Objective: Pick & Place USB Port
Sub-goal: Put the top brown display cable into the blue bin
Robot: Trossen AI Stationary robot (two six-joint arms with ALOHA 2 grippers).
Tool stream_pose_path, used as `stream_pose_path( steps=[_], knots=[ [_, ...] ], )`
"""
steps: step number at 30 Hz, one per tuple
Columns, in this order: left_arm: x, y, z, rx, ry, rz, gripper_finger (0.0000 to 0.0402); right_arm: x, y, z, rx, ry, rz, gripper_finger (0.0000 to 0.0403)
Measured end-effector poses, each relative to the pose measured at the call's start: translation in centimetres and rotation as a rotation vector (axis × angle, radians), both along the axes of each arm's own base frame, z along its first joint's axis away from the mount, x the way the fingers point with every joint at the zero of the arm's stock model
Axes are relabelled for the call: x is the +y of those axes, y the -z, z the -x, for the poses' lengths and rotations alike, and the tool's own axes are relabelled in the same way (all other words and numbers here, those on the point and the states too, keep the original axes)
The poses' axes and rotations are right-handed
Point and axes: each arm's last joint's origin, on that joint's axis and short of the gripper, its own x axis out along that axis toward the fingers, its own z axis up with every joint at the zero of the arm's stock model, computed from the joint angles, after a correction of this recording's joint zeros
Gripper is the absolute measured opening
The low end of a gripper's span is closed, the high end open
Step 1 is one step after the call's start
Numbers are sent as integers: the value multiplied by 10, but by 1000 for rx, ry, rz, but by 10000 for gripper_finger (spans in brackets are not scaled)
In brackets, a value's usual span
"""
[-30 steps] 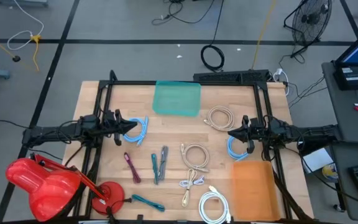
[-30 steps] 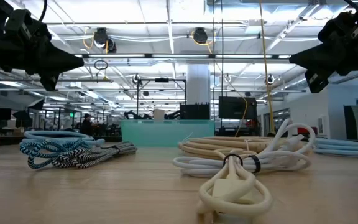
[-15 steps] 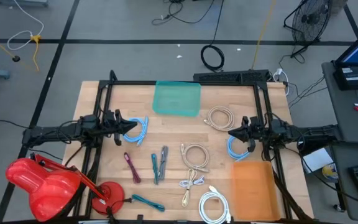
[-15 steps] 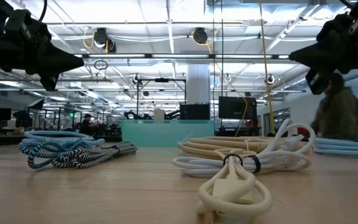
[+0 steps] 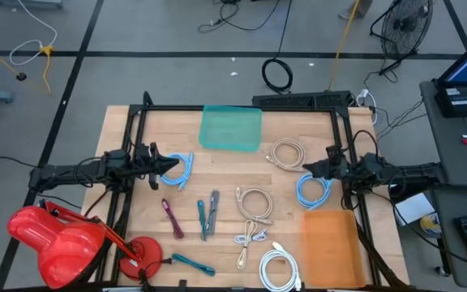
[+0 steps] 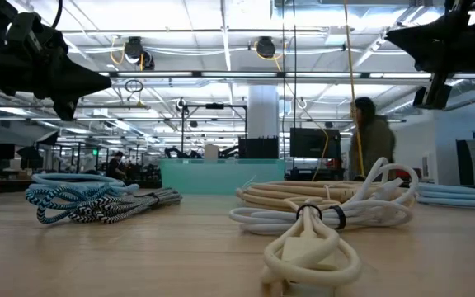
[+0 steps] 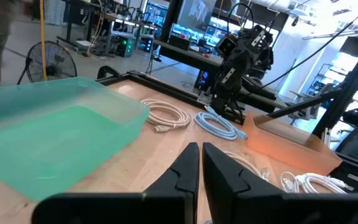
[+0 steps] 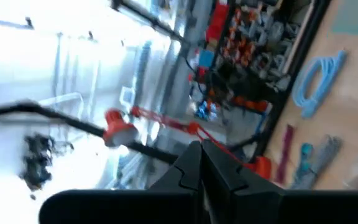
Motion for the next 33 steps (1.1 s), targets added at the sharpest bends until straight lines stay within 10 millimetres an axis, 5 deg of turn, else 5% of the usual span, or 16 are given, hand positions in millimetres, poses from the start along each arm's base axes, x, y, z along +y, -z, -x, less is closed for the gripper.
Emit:
stream_pose_path(
  steps=[22,33],
  knots=[
    [3,-3,1,-38,-101,12,21,-11,-4,4,-11,428,7,0],
    [14,-60,29,-848,-424,388,21,-16,-27,18,-221,647,29,0]
  ],
)
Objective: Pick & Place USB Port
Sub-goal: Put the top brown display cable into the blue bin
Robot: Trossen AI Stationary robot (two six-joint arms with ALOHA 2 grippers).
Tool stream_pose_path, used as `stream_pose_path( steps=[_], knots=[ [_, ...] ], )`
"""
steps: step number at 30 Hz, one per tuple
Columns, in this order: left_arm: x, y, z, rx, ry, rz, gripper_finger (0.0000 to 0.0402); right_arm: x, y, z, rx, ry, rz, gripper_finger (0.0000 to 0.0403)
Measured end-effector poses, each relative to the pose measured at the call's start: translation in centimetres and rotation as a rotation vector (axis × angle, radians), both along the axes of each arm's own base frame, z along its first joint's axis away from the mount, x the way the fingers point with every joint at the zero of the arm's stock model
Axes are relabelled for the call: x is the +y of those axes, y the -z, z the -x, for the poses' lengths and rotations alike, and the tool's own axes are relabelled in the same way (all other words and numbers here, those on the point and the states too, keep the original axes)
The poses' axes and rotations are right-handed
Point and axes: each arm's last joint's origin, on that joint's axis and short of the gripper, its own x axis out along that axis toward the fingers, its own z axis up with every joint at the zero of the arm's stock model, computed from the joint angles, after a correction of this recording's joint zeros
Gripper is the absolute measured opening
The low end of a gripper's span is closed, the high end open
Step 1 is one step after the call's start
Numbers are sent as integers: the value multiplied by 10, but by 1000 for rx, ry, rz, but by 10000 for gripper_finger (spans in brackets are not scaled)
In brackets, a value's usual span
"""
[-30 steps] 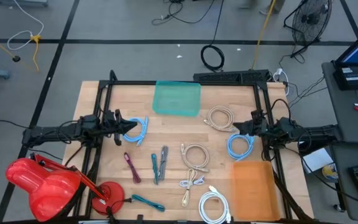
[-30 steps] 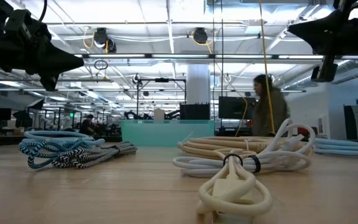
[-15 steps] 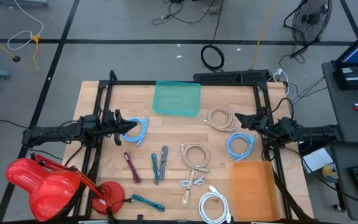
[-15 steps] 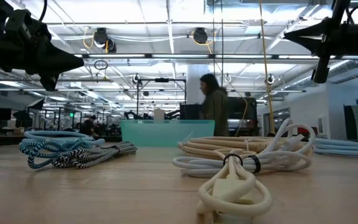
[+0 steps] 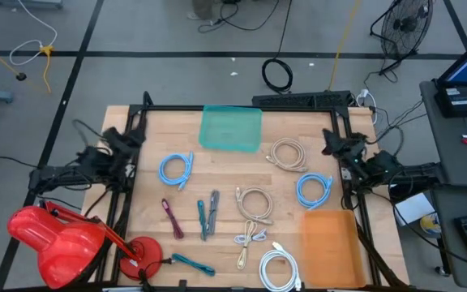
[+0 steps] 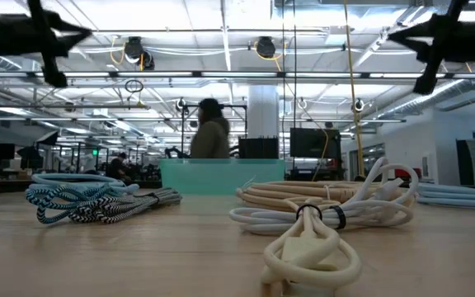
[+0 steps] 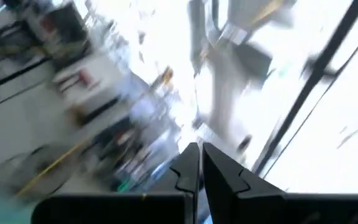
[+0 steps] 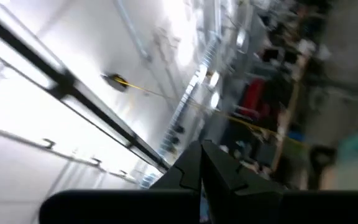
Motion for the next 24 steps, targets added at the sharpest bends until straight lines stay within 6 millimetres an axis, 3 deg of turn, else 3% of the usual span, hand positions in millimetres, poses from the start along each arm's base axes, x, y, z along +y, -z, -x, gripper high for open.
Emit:
stream_pose_path(
  steps=[3,7,12,18,24],
  knots=[
    [-1,-10,7,-87,3,-40,21,0,-12,10,-82,65,94,0],
    [-3,-26,11,-160,113,-79,21,3,-23,14,-39,112,314,5],
    [-8,-44,8,-109,240,-180,21,7,-72,22,-51,109,548,36],
    [-9,-58,-3,-37,339,-240,21,10,-120,4,50,89,693,111],
    [-11,-65,-25,65,502,-283,21,15,-143,-43,186,-41,772,186]
  ],
)
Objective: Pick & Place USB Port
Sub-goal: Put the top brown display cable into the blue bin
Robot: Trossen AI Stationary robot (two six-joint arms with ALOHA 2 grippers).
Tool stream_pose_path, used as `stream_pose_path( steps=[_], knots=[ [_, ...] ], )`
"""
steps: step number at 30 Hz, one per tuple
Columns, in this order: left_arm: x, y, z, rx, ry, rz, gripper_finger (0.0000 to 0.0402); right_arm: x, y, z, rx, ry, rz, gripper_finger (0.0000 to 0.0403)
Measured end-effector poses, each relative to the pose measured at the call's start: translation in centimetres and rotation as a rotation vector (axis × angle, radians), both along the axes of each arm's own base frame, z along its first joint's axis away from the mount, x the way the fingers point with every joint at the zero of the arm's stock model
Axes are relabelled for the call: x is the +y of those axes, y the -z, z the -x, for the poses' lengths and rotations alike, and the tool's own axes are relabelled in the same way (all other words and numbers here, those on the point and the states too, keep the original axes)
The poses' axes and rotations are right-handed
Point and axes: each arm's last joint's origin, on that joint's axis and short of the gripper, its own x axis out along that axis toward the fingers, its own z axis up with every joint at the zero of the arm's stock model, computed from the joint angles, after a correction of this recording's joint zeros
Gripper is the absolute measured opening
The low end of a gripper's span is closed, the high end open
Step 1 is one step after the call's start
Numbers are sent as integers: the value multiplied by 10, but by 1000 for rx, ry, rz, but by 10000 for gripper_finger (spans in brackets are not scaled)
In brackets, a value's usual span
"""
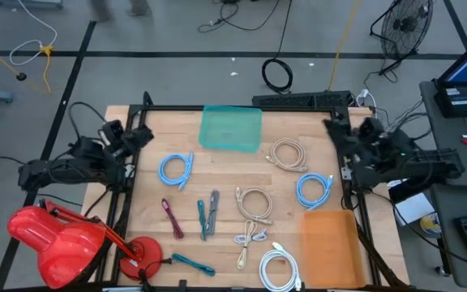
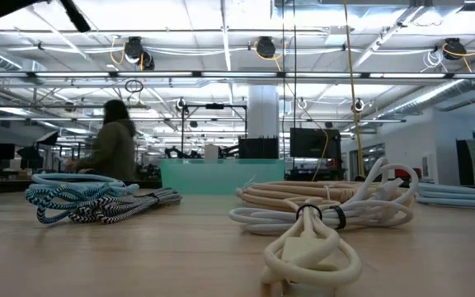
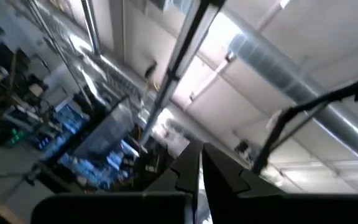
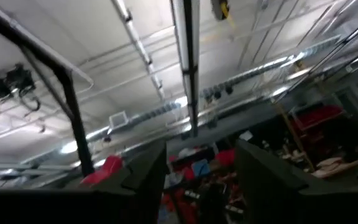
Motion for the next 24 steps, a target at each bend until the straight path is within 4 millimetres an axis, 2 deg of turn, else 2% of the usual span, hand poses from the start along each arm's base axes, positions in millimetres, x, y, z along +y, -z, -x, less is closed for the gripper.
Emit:
stream_pose_path(
  steps=[4,10,15,24],
  knots=[
    [1,-3,-14,62,42,-20,21,4,-8,-30,106,-76,30,216],
    [2,-5,-27,112,32,-30,21,5,2,-65,529,-92,21,224],
    [3,-1,-32,146,33,-23,21,3,17,-72,894,-65,-21,213],
    [3,4,-35,206,42,-1,21,-7,73,-65,1529,6,-104,216]
  ],
)
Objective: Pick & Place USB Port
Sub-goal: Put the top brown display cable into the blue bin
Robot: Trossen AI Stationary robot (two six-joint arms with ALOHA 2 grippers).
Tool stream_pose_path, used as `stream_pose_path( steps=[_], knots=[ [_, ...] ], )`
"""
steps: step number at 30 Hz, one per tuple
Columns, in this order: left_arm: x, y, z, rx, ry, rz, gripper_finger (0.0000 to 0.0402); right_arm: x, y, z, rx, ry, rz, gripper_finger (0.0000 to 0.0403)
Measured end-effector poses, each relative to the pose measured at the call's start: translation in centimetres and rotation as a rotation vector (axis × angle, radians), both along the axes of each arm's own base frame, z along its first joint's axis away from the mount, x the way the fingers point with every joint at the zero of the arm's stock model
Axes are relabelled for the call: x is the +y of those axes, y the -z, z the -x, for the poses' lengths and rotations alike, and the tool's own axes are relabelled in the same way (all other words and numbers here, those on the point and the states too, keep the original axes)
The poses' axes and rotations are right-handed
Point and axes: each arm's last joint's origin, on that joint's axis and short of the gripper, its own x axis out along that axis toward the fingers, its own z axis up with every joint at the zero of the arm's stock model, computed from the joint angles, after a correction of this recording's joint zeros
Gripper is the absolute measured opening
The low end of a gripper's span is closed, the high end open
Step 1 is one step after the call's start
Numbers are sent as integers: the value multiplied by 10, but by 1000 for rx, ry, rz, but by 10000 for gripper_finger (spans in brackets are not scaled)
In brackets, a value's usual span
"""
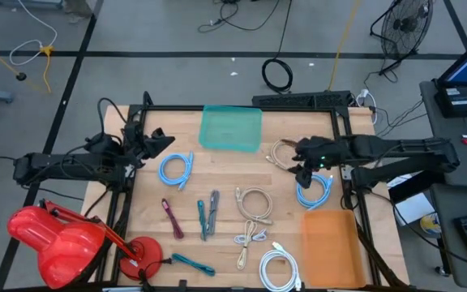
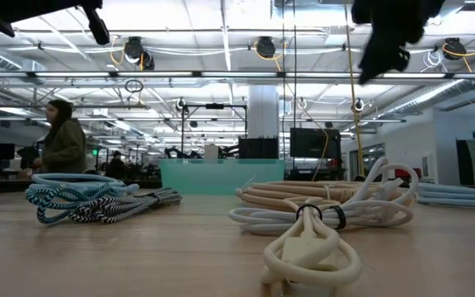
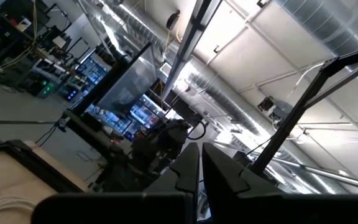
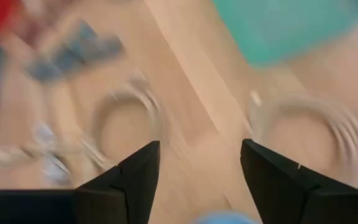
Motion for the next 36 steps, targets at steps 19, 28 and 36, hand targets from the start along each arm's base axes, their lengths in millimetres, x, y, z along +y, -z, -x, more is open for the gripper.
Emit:
stream_pose_path(
  steps=[19,28,36],
  knots=[
    [-1,6,-3,67,38,24,21,-3,74,-45,410,-261,161,224],
    [-1,7,-3,75,58,27,21,-14,90,-57,483,-245,276,223],
    [-1,7,-3,83,74,23,21,-31,105,-61,543,-187,217,222]
  ],
)
